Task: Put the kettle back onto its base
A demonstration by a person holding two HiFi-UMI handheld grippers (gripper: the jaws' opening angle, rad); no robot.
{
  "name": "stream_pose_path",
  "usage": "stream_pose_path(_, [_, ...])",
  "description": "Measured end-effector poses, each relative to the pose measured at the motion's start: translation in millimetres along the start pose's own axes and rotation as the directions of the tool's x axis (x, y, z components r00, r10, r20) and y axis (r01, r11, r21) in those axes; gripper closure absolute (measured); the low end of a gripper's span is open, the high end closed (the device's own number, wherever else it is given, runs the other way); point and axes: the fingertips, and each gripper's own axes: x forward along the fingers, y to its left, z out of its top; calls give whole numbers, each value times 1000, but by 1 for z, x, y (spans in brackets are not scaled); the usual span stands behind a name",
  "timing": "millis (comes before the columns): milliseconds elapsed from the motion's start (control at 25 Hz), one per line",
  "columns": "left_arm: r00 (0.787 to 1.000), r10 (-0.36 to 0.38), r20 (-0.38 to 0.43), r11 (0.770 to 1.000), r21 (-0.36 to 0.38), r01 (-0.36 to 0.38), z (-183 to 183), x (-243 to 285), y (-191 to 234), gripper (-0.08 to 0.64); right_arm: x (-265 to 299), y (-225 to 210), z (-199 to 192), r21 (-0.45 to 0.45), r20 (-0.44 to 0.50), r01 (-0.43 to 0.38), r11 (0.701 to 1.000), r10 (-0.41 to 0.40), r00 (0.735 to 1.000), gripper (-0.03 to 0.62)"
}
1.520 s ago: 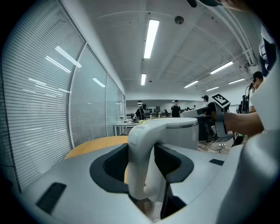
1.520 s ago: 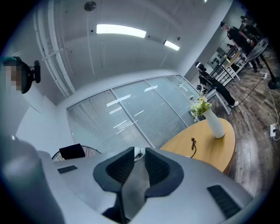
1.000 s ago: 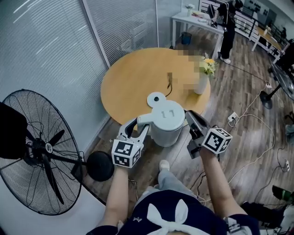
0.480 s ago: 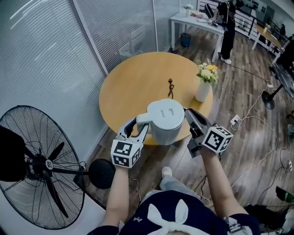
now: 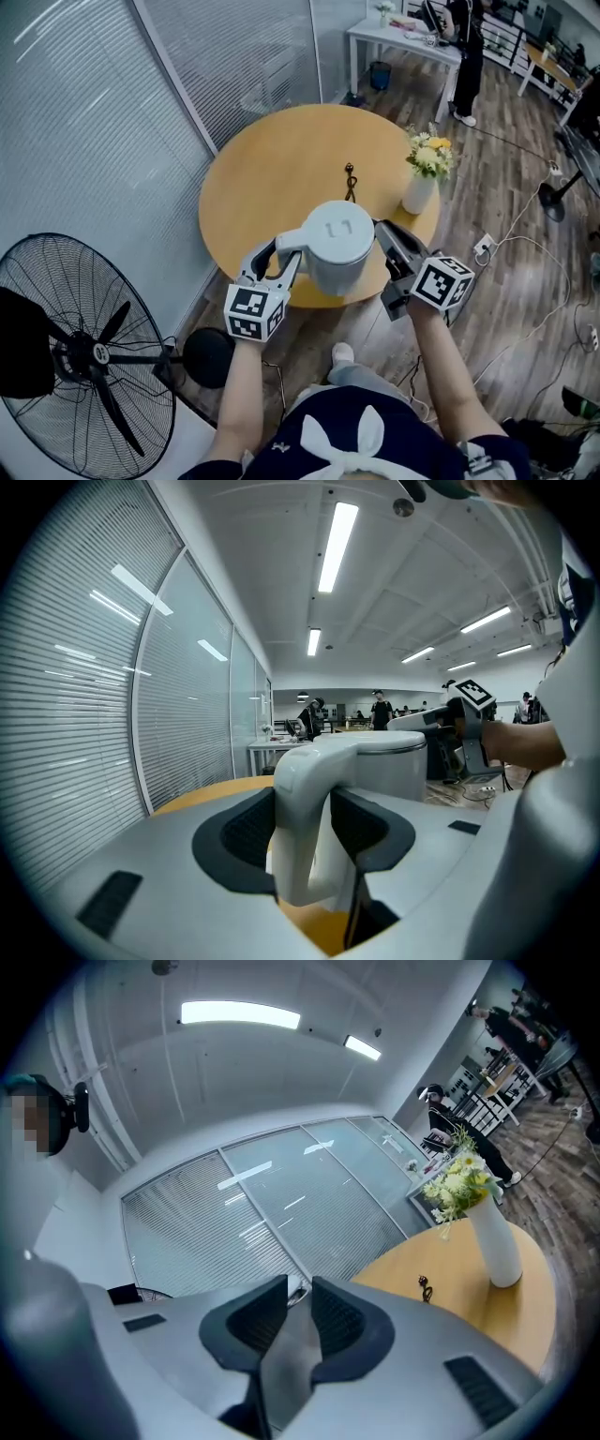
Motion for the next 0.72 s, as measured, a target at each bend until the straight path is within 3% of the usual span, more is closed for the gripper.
stream_pose_path(720, [999, 38, 15, 999, -12, -38, 9, 40, 34, 362, 52, -23, 21, -7, -28, -41, 999, 41, 999, 523])
